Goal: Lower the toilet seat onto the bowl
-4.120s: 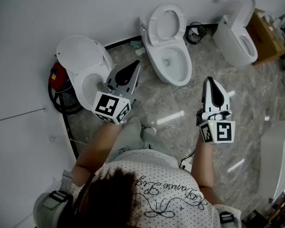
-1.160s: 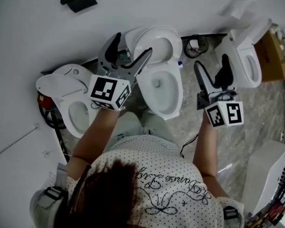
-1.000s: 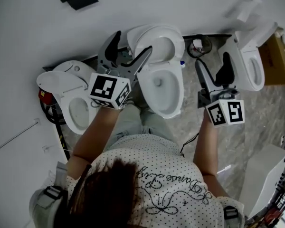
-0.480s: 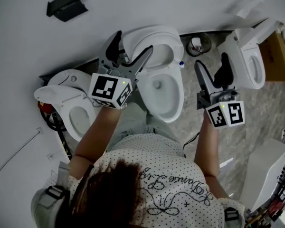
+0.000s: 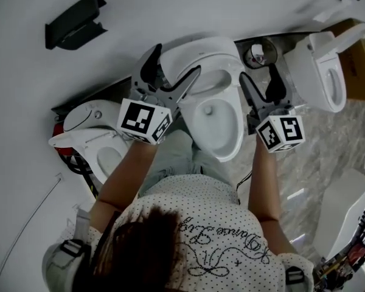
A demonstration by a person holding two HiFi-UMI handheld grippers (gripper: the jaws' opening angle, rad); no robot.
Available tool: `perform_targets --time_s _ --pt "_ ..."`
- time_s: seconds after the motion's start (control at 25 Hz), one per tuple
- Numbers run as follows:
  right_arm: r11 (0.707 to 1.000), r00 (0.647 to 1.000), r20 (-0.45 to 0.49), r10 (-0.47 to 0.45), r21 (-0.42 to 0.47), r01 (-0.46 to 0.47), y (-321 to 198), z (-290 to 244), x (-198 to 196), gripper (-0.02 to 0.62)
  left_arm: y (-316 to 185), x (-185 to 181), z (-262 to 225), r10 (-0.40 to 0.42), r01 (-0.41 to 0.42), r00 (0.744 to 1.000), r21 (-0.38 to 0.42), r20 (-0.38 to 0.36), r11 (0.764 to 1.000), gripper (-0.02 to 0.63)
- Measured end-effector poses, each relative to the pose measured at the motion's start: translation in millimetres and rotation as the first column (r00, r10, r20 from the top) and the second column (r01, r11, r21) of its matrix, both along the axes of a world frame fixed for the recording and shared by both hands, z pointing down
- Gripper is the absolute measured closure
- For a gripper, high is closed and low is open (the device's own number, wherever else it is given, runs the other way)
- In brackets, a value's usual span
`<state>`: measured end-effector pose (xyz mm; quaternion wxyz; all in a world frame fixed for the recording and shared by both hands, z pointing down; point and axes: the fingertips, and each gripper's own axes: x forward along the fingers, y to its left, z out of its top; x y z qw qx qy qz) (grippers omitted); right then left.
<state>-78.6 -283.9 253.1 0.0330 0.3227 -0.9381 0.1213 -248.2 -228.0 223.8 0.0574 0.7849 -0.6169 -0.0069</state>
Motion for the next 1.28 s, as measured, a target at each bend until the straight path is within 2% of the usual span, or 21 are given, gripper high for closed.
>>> perform_targets --time_s 0.28,0.52,0.76,0.84,1.12,1.28 --pt "0.99 0.995 -0.092 -0.031 -0.143 0.017 -32 72 -53 0.25 -23 -31 28 0.019 -0.02 1.0 -0.05 -0.02 0.999 0.204" --pt "0.978 0.982 -0.175 -0.073 -0.207 0.036 -43 118 -83 0.285 -35 -45 39 0.02 -0.023 0.999 -0.069 -0.04 0.997 0.205" --pt "0.963 0.969 -0.225 -0.106 -0.267 0.043 -45 149 -97 0.302 -42 -53 50 0.026 -0.03 0.998 -0.097 -0.05 0.995 0.206" --pt "0.959 0.965 -0.237 -0.113 -0.281 0.043 -47 157 -101 0.325 -43 -56 53 0.024 -0.03 0.998 -0.105 -0.05 0.994 0.205" --pt "0.94 0.935 -0.321 -0.155 -0.339 0.039 -49 192 -117 0.351 -46 -66 64 0.029 -0.035 0.998 -0.125 -0.048 0.992 0.206" --pt "0.943 0.916 -0.365 -0.165 -0.331 0.038 -47 200 -116 0.364 -48 -69 66 0.031 -0.036 0.998 -0.127 -0.046 0.991 0.206"
